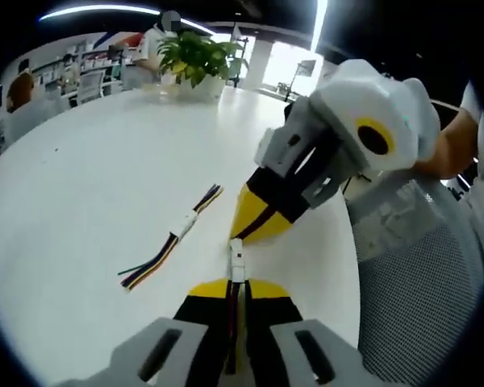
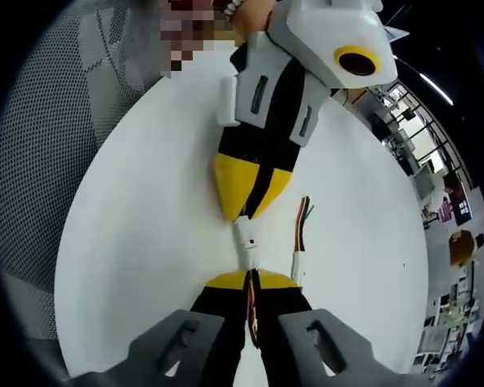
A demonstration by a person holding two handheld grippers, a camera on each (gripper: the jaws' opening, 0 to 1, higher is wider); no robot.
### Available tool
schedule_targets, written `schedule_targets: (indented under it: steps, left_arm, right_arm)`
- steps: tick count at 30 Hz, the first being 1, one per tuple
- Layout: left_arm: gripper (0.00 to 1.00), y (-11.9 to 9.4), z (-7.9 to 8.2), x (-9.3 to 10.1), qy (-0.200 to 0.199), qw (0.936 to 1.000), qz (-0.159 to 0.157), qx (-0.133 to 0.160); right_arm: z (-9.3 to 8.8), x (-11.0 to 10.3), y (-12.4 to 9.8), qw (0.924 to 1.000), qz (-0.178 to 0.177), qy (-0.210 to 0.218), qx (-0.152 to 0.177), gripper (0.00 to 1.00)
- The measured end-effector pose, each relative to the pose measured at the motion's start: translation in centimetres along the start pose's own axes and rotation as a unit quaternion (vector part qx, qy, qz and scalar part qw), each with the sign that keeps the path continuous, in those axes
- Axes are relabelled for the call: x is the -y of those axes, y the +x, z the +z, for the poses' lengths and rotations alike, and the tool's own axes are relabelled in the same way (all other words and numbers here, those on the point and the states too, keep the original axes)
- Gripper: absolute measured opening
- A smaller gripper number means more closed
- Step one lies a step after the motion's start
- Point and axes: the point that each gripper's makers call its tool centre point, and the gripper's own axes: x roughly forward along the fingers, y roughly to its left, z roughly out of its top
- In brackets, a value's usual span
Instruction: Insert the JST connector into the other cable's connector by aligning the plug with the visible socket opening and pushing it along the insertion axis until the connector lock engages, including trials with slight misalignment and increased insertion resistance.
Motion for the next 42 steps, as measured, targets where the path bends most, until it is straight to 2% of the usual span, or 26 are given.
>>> schedule_targets:
  steps: [9,15,20,23,26,29,31,35,42]
  left_arm:
    - [0.0,0.2,-0.4,0.1,0.0,1.0,0.0,-0.007]
    - [0.0,0.2,-0.7,0.0,0.004,0.9999,0.001,-0.015]
    - [0.0,0.2,-0.8,0.1,0.006,0.9998,-0.001,-0.017]
    - [0.0,0.2,-0.7,0.1,0.005,0.9998,-0.001,-0.016]
    - [0.0,0.2,-0.7,0.1,0.007,0.9998,-0.003,-0.017]
    - [0.0,0.2,-1.0,0.3,0.01,0.9997,-0.008,-0.023]
    - [0.0,0.2,-0.9,0.4,0.026,0.9994,-0.007,-0.023]
    - [0.0,-0.1,-1.3,0.7,0.041,0.9983,-0.008,-0.041]
    - [0.0,-0.4,-1.5,0.9,0.059,0.9966,-0.009,-0.057]
  right_arm:
    - [0.0,-0.1,-0.1,0.9999,0.003,0.011,0.009,0.0]
    - [-0.3,-0.9,0.2,0.9997,0.022,0.012,0.006,0.0]
    - [-0.2,-1.2,0.1,0.9967,0.035,0.07,0.022,0.0]
    - [-0.1,-1.5,-0.1,0.9911,0.051,0.118,0.035,0.03]
    - [-0.1,-1.5,-0.2,0.9862,0.059,0.148,0.044,0.08]
    - [-0.3,-1.2,-0.3,0.9854,0.054,0.154,0.048,0.09]
    - [0.0,-1.2,-0.2,0.9828,0.056,0.163,0.066,0.08]
    - [0.3,-1.3,-0.1,0.9797,0.065,0.171,0.082,0.06]
    - [0.3,-1.2,0.0,0.9771,0.065,0.183,0.086,0.03]
